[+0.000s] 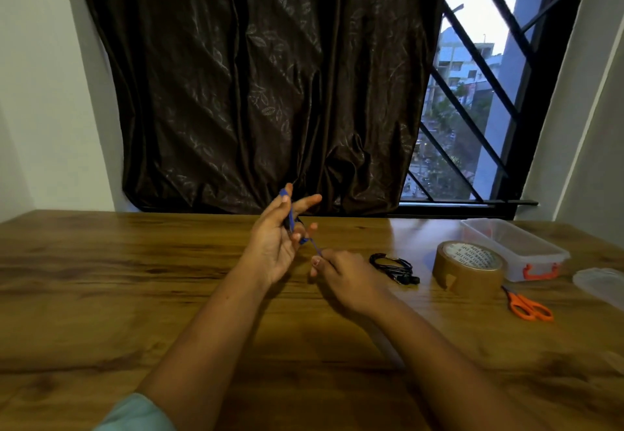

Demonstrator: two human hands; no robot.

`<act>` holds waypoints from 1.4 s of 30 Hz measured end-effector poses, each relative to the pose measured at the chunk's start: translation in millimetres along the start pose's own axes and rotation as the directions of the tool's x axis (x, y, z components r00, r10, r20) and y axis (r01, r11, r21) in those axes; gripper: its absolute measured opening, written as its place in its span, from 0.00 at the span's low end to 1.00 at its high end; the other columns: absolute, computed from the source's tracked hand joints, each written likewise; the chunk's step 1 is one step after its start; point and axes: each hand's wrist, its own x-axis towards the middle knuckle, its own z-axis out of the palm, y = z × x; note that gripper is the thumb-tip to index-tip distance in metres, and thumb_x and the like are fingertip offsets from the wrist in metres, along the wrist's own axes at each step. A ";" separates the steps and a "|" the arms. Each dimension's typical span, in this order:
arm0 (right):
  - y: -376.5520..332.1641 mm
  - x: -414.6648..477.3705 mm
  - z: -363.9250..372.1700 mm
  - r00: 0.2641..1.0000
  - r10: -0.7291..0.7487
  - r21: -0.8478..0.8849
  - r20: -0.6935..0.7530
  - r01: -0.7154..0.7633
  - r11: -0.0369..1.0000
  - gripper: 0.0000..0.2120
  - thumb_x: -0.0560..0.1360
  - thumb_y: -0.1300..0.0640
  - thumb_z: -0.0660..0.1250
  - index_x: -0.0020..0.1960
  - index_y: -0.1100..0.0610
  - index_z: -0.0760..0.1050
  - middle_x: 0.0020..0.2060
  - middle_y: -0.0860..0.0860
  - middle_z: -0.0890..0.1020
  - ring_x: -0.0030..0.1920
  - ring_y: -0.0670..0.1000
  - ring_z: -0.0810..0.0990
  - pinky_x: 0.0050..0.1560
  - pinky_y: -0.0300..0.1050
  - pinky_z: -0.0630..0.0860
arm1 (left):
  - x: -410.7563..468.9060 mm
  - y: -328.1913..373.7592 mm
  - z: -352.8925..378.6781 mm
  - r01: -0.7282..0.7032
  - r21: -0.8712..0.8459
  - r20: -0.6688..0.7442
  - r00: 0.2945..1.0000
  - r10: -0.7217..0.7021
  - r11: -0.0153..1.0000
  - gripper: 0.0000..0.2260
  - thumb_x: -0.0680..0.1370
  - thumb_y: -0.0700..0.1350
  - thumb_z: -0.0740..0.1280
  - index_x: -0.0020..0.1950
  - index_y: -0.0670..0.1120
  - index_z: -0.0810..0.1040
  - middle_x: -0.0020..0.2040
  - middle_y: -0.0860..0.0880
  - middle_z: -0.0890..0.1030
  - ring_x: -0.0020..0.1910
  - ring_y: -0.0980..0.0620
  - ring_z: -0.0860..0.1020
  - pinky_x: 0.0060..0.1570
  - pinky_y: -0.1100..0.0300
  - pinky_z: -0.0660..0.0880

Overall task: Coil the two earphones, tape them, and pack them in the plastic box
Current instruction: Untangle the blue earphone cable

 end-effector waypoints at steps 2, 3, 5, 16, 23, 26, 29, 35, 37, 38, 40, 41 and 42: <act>-2.6 -0.3 -0.4 1.000 0.010 0.009 -0.017 -0.010 1.000 0.15 0.81 0.52 0.55 0.44 0.55 0.77 0.34 0.47 0.79 0.34 0.47 0.76 0.36 0.43 0.70 | 1.5 1.4 -4.7 -0.030 0.005 -0.033 0.999 0.030 1.000 0.18 0.83 0.43 0.52 0.73 0.45 0.61 0.42 0.49 0.86 0.16 0.59 0.65 0.32 0.64 0.78; -2.9 0.1 -1.9 0.999 0.027 0.028 -0.018 -0.026 0.999 0.14 0.81 0.52 0.55 0.44 0.55 0.77 0.35 0.48 0.80 0.35 0.49 0.78 0.38 0.45 0.71 | 2.7 1.7 -6.9 -0.045 0.003 -0.047 0.998 0.045 0.999 0.18 0.83 0.43 0.52 0.73 0.45 0.61 0.42 0.49 0.86 0.16 0.59 0.65 0.32 0.64 0.77; -3.1 -0.5 -4.8 0.999 0.050 0.046 0.021 -0.051 0.998 0.15 0.81 0.52 0.55 0.44 0.55 0.78 0.32 0.46 0.78 0.33 0.47 0.76 0.35 0.43 0.70 | 3.3 1.8 -8.9 -0.073 -0.004 -0.064 0.995 0.072 0.997 0.19 0.83 0.44 0.52 0.74 0.45 0.61 0.44 0.48 0.86 0.19 0.58 0.68 0.33 0.64 0.76; -14.0 -3.8 -22.7 0.950 -0.309 -0.480 0.035 0.287 0.829 0.10 0.79 0.50 0.58 0.52 0.51 0.76 0.47 0.49 0.82 0.49 0.50 0.79 0.54 0.48 0.68 | 2.1 -17.8 -10.1 0.043 0.652 0.083 0.988 -0.127 0.757 0.10 0.82 0.38 0.52 0.55 0.49 0.70 0.36 0.44 0.77 0.24 0.60 0.77 0.30 0.62 0.75; 4.4 -1.5 -39.8 0.903 -0.408 -0.491 -0.136 0.296 0.820 0.09 0.77 0.48 0.58 0.49 0.46 0.76 0.46 0.42 0.80 0.50 0.46 0.74 0.48 0.41 0.53 | -9.1 -13.4 -12.6 0.319 0.593 0.099 0.882 -0.460 0.739 0.13 0.83 0.43 0.50 0.46 0.42 0.71 0.22 0.48 0.71 0.16 0.54 0.67 0.30 0.58 0.72; 11.7 1.4 -35.9 0.935 -0.317 -0.322 -0.160 0.254 0.912 0.04 0.77 0.51 0.61 0.49 0.46 0.75 0.44 0.39 0.78 0.49 0.44 0.72 0.48 0.42 0.57 | -11.5 -13.4 -16.4 0.389 0.483 0.171 0.836 -0.521 0.784 0.13 0.83 0.45 0.50 0.47 0.41 0.71 0.20 0.49 0.67 0.15 0.56 0.60 0.24 0.62 0.70; 14.8 4.5 -31.2 0.942 -0.284 -0.176 -0.180 0.253 0.951 0.02 0.75 0.52 0.63 0.48 0.46 0.73 0.41 0.37 0.75 0.46 0.43 0.73 0.50 0.50 0.71 | -8.1 -13.8 -18.7 0.414 0.441 0.224 0.808 -0.545 0.796 0.11 0.82 0.44 0.51 0.48 0.42 0.71 0.20 0.50 0.65 0.14 0.58 0.58 0.23 0.64 0.69; 17.3 7.8 -26.7 0.958 -0.243 -0.045 -0.154 0.239 0.970 0.07 0.75 0.58 0.65 0.52 0.49 0.73 0.51 0.43 0.74 0.56 0.46 0.74 0.55 0.43 0.72 | -8.8 -11.9 -17.2 0.423 0.426 0.274 0.782 -0.560 0.800 0.12 0.82 0.43 0.50 0.45 0.42 0.71 0.19 0.50 0.64 0.13 0.59 0.58 0.24 0.65 0.67; 13.8 5.7 -25.7 0.971 -0.227 -0.005 -0.074 0.228 0.974 0.13 0.77 0.60 0.63 0.61 0.52 0.72 0.53 0.43 0.75 0.57 0.41 0.73 0.54 0.30 0.69 | -9.3 -11.9 -15.8 0.427 0.417 0.270 0.784 -0.558 0.802 0.13 0.82 0.42 0.50 0.44 0.41 0.70 0.19 0.50 0.65 0.13 0.59 0.58 0.24 0.66 0.69; 12.7 5.6 -24.6 0.970 -0.236 -0.017 -0.051 0.236 0.972 0.14 0.78 0.61 0.62 0.63 0.54 0.73 0.53 0.44 0.77 0.55 0.39 0.73 0.52 0.25 0.67 | -9.7 -12.4 -16.0 0.429 0.414 0.263 0.788 -0.557 0.803 0.13 0.82 0.42 0.50 0.44 0.40 0.70 0.19 0.50 0.65 0.13 0.59 0.58 0.24 0.65 0.70; 11.8 5.1 -22.5 0.968 -0.247 -0.064 -0.047 0.244 0.968 0.11 0.78 0.61 0.62 0.59 0.54 0.75 0.51 0.46 0.79 0.51 0.39 0.74 0.47 0.23 0.66 | -9.7 -14.2 -17.6 0.430 0.416 0.242 0.797 -0.553 0.801 0.12 0.82 0.42 0.51 0.45 0.40 0.70 0.19 0.50 0.66 0.13 0.58 0.59 0.26 0.64 0.71; 11.7 4.5 -21.7 0.969 -0.238 -0.073 -0.064 0.234 0.970 0.09 0.77 0.61 0.62 0.56 0.54 0.76 0.49 0.46 0.79 0.48 0.39 0.74 0.45 0.25 0.67 | -9.4 -15.2 -18.6 0.430 0.421 0.226 0.804 -0.551 0.799 0.11 0.82 0.42 0.52 0.46 0.40 0.70 0.20 0.49 0.67 0.14 0.58 0.60 0.27 0.63 0.72; 12.4 3.7 -21.5 0.970 -0.227 -0.078 -0.083 0.221 0.972 0.07 0.77 0.61 0.63 0.53 0.53 0.76 0.46 0.45 0.79 0.46 0.41 0.75 0.42 0.27 0.67 | -9.1 -16.4 -19.3 0.427 0.434 0.206 0.810 -0.549 0.793 0.10 0.82 0.42 0.53 0.47 0.39 0.70 0.21 0.49 0.68 0.15 0.58 0.60 0.27 0.63 0.73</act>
